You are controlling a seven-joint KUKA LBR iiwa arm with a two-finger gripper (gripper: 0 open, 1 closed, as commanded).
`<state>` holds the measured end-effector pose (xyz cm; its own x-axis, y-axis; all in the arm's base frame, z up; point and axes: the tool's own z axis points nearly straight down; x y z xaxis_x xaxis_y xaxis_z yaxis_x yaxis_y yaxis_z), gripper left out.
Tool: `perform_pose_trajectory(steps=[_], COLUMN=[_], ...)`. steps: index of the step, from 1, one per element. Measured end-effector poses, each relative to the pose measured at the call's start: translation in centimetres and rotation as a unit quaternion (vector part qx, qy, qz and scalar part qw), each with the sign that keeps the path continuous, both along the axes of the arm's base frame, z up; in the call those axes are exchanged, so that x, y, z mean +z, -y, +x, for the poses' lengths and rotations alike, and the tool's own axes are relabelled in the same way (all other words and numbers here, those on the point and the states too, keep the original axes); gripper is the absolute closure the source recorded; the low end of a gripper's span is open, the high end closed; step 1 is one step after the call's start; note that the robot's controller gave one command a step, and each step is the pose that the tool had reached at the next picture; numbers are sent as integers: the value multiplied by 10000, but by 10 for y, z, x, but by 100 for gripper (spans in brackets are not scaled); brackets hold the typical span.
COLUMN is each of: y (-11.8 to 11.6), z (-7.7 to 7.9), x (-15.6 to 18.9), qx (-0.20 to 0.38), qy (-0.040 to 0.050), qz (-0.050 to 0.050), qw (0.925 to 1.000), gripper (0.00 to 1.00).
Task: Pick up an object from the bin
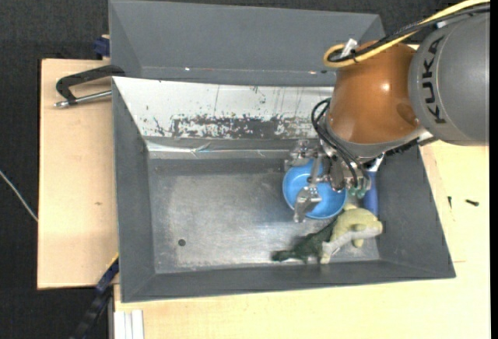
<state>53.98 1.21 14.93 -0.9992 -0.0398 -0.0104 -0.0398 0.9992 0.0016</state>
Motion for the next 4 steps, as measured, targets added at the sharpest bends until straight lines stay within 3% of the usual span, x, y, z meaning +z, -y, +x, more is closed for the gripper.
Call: perform_pose_trajectory(steps=[1, 2, 3, 4], y=[4, 4, 45, 45], z=[-1, -1, 11, 15], x=[24, 23, -76, -67], qx=[-111, -112, -948, -939], qy=[-9, -24, -42, 25], qz=[-2, -1, 0, 5], qw=[9999, 9999, 9955, 9956], gripper=[100, 0, 0, 100])
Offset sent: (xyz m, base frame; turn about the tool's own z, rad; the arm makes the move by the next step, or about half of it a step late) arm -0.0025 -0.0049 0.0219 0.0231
